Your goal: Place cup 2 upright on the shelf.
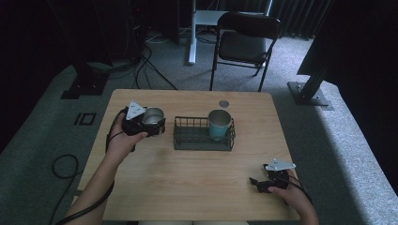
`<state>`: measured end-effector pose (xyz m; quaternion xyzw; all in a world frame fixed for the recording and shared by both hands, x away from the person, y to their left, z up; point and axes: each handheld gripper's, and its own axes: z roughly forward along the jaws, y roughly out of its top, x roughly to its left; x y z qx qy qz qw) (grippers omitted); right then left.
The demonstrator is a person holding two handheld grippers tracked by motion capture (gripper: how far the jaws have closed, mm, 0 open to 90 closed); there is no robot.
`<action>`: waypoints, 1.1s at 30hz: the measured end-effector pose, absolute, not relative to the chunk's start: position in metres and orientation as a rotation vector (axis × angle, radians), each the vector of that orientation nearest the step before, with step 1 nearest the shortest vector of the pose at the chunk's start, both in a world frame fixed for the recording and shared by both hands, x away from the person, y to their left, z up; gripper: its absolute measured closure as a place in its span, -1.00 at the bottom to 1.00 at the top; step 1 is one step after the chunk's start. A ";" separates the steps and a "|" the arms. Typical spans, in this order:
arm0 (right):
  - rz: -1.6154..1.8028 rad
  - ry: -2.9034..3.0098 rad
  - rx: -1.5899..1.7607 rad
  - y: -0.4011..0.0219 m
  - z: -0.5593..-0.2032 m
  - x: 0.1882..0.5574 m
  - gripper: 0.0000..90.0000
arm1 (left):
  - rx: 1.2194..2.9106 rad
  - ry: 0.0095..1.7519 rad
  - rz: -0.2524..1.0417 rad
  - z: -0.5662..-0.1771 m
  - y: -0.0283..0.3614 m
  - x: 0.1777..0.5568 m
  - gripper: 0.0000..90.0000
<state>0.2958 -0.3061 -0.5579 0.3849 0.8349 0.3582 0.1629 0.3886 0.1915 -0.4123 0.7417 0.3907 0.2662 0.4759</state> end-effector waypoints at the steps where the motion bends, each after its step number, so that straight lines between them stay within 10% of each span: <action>1: 1.022 2.381 1.099 -0.306 -0.558 0.296 -0.75 | 1.814 0.946 0.647 -0.410 0.189 0.389 -0.69; 33: 1.023 2.380 1.097 -0.306 -0.558 0.296 -0.75 | 1.831 0.743 0.593 -0.373 0.122 0.398 -0.69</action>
